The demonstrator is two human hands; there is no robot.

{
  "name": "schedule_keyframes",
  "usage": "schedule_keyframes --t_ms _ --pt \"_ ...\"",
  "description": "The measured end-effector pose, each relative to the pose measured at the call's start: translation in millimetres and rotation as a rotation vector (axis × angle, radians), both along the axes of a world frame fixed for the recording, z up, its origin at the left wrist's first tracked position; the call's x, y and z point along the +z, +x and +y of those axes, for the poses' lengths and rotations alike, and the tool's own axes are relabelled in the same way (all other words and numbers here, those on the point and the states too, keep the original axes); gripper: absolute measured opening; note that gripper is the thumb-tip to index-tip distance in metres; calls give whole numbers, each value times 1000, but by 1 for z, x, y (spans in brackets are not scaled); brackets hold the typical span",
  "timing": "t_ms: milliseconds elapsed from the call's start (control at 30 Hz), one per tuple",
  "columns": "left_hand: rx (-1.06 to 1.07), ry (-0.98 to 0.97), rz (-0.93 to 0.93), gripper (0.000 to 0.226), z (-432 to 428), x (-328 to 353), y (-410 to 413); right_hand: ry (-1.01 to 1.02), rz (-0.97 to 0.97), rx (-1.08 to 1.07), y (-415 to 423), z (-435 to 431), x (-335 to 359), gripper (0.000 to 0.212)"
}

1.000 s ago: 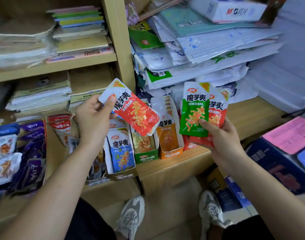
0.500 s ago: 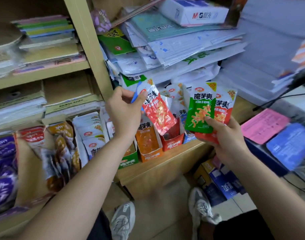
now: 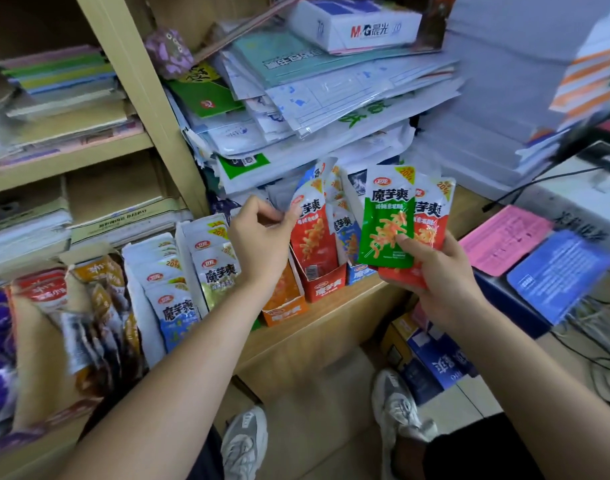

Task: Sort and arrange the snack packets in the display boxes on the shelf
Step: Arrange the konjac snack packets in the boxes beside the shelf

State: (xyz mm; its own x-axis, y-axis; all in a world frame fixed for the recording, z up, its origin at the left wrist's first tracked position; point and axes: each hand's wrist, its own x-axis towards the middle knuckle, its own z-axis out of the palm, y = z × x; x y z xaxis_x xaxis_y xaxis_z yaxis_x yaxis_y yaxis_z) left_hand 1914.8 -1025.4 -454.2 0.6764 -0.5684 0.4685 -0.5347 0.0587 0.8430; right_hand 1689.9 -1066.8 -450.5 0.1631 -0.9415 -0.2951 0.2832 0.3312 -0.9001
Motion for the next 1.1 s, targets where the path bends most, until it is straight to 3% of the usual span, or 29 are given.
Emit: schedule_keyframes --t_ms 167,433,567,667,767,933,1033,1100 --pt "-73 -20 341 35 9 3 6 10 13 -21 -10 -4 1 40" --pt "-103 -206 201 30 4 31 10 25 17 -101 -21 -11 8 42" --pt "-175 -97 -74 32 -18 36 -1 25 -6 -130 -27 -17 16 42" --pt "-297 7 -170 27 -36 39 -8 32 -25 -147 -33 -22 19 41" --pt "-475 218 -275 20 -52 36 0 32 -26 -143 -36 -26 20 38" --pt "-756 548 -444 35 -73 41 11 31 -16 -106 -33 -28 20 40" --pt "-840 713 -442 9 -84 49 16 32 -8 -90 -30 -30 19 42" --pt "-867 758 -488 30 -89 51 18 36 -9 -80 -28 -30 17 42"
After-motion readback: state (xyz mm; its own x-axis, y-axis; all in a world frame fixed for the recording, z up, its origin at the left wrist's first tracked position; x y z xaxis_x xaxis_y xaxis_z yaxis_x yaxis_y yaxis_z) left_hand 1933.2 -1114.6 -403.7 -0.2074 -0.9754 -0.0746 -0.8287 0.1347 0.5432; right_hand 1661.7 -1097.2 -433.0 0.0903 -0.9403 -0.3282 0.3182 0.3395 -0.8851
